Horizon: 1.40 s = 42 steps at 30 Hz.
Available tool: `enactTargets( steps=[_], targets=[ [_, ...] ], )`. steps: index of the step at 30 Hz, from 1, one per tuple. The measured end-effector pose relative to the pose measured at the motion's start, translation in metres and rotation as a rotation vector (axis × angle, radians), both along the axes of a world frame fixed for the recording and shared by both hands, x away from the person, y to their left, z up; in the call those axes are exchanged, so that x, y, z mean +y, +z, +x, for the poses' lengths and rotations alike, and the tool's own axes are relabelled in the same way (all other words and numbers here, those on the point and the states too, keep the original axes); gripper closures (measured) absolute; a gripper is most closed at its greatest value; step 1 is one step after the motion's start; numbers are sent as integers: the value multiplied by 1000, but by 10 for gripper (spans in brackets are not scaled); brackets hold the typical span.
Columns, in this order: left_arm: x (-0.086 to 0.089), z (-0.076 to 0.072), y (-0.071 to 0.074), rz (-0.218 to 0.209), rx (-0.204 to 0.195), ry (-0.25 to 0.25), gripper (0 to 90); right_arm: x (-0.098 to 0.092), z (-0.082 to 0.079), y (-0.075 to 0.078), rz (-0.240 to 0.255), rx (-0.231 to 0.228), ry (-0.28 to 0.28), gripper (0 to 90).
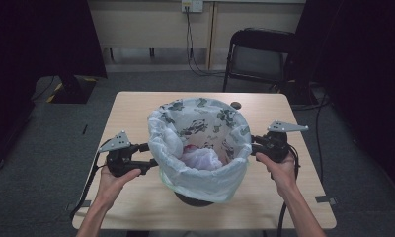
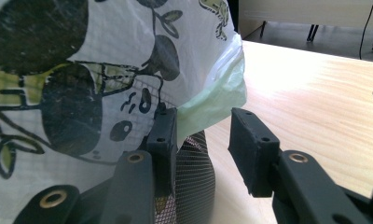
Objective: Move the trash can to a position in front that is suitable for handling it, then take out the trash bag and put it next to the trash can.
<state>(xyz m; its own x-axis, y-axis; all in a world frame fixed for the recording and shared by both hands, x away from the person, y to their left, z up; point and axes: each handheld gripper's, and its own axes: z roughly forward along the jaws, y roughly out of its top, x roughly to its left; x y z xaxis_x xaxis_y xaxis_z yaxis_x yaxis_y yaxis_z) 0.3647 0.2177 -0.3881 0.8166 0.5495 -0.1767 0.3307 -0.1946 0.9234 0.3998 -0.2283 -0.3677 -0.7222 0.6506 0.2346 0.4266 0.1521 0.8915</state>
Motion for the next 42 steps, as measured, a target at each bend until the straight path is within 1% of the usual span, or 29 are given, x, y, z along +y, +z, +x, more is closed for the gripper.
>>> enactTargets(
  steps=[1, 3, 5, 6, 8, 9, 10, 11, 13, 16, 19, 20, 21, 22, 23, 25, 26, 28, 29, 30, 32, 33, 34, 35, 36, 37, 40, 41, 42],
  targets=[
    [-1, -1, 0, -5, 2, -6, 317, -2, -2, 0, 6, 1, 2, 610],
    [-2, -3, 2, 12, -4, -22, 321, -6, -8, 1, 24, -1, 6, 595],
    [-3, -4, 5, 36, -13, -40, 323, -7, -11, 2, 17, -7, 0, 578],
    [-3, -4, 5, 39, -14, -43, 323, -7, -12, 2, 15, -12, -7, 562],
    [-2, -3, 5, 41, -9, -33, 310, -7, -10, 1, 13, -10, -22, 503],
    [-2, -3, 6, 39, -17, -12, 288, -8, -9, 1, 16, -4, -27, 477],
    [-1, -3, 6, 39, -29, -10, 294, -8, -8, 0, 21, -2, -39, 451],
    [1, -2, 7, 32, -26, -14, 299, -9, -7, 0, 20, -5, -45, 433],
    [4, -1, 9, 52, -33, -2, 260, -13, -5, 1, 22, -8, -55, 424],
    [12, -1, 10, 36, -30, 7, 261, -18, -3, 2, 40, -14, -66, 423],
    [21, 0, 14, 3, -34, 23, 263, -28, 0, 6, 61, -21, -89, 435],
    [23, 1, 16, -16, -34, 23, 263, -28, 0, 6, 61, -21, -89, 435],
    [25, 1, 17, -34, -30, 19, 263, -32, 1, 9, 68, -35, -100, 438],
    [26, 1, 20, -31, -34, 26, 263, -32, 1, 9, 68, -35, -100, 438],
    [26, 1, 22, -24, -42, 38, 260, -35, 2, 11, 103, -32, -93, 448],
    [28, 0, 26, -35, -51, 31, 258, -36, 2, 12, 106, -36, -103, 448],
    [29, -1, 29, -34, -59, 37, 261, -37, 1, 14, 104, -42, -107, 453],
    [30, -3, 34, -55, -72, 39, 262, -37, 1, 17, 117, -47, -99, 459],
    [30, -4, 37, -71, -73, 32, 265, -35, 0, 22, 120, -63, -86, 467],
    [30, -5, 40, -80, -77, 27, 265, -35, 0, 22, 120, -63, -86, 467],
    [28, -6, 49, -66, -97, 33, 283, -32, -1, 28, 125, -76, -70, 472],
    [27, -7, 53, -72, -107, 36, 283, -29, -2, 35, 128, -92, -59, 473],
    [27, -7, 57, -80, -118, 35, 283, -29, -2, 35, 128, -92, -59, 473],
    [27, -7, 62, -86, -120, 34, 286, -28, -2, 39, 132, -102, -55, 473],
    [27, -7, 67, -73, -130, 34, 287, -27, -1, 42, 139, -107, -53, 472],
    [27, -7, 72, -74, -138, 43, 284, -26, -1, 45, 145, -111, -54, 463],
    [28, -6, 88, -97, -171, 59, 247, -27, 2, 57, 156, -118, -60, 435],
    [28, -5, 93, -100, -179, 66, 244, -27, 3, 62, 161, -128, -58, 429],
    [28, -4, 98, -103, -189, 70, 238, -27, 3, 67, 175, -132, -57, 424]
  ],
)
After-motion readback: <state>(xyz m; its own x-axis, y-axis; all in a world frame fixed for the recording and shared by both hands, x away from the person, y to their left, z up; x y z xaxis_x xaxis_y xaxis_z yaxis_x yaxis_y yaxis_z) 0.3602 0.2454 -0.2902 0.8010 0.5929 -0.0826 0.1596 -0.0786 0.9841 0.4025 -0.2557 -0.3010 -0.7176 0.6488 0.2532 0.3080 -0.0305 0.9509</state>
